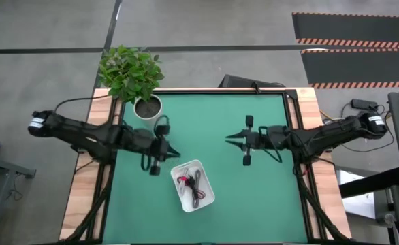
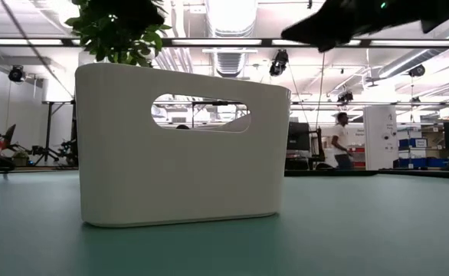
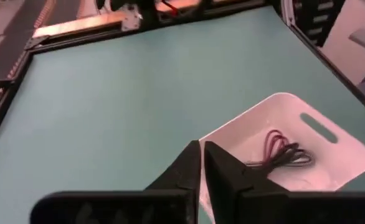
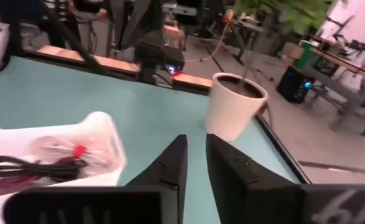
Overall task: Pick and place USB-C Cables
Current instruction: Return to Home Position
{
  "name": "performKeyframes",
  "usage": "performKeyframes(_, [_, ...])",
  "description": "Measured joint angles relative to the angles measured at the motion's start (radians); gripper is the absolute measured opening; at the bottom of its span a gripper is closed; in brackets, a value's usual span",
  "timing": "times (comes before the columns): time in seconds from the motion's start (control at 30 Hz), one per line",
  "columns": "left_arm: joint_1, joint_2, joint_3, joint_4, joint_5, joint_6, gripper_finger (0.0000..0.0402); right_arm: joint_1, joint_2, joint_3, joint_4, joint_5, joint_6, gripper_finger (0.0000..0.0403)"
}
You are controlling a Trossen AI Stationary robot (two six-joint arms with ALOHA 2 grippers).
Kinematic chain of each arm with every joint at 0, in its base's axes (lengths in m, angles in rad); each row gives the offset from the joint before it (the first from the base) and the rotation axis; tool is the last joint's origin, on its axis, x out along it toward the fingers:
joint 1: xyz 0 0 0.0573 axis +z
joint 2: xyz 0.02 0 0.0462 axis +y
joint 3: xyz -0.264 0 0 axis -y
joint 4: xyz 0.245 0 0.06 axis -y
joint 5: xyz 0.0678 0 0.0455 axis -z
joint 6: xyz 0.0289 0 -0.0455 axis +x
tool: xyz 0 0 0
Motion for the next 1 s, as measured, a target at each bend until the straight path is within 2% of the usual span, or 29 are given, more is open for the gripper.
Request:
performKeyframes(0.17, [0.135,-0.137,-0.166,0.094,0.086,0.029,0.0007,-0.130,-0.008,-0.028,0.001,-0.185,0.008,0.0022])
performKeyframes(0.27, [0.190,-0.220,-0.247,0.101,0.112,0.022,0.0007,-0.196,-0.009,-0.047,0.001,-0.235,0.017,0.0011])
performKeyframes(0.53, [0.217,-0.459,-0.404,0.107,0.140,-0.024,0.0007,-0.269,-0.015,-0.112,0.047,-0.243,0.005,0.0008])
performKeyframes(1.0, [0.217,-0.822,-0.619,0.110,0.136,-0.119,0.0008,-0.271,-0.081,-0.310,0.348,-0.269,-0.028,0.0008])
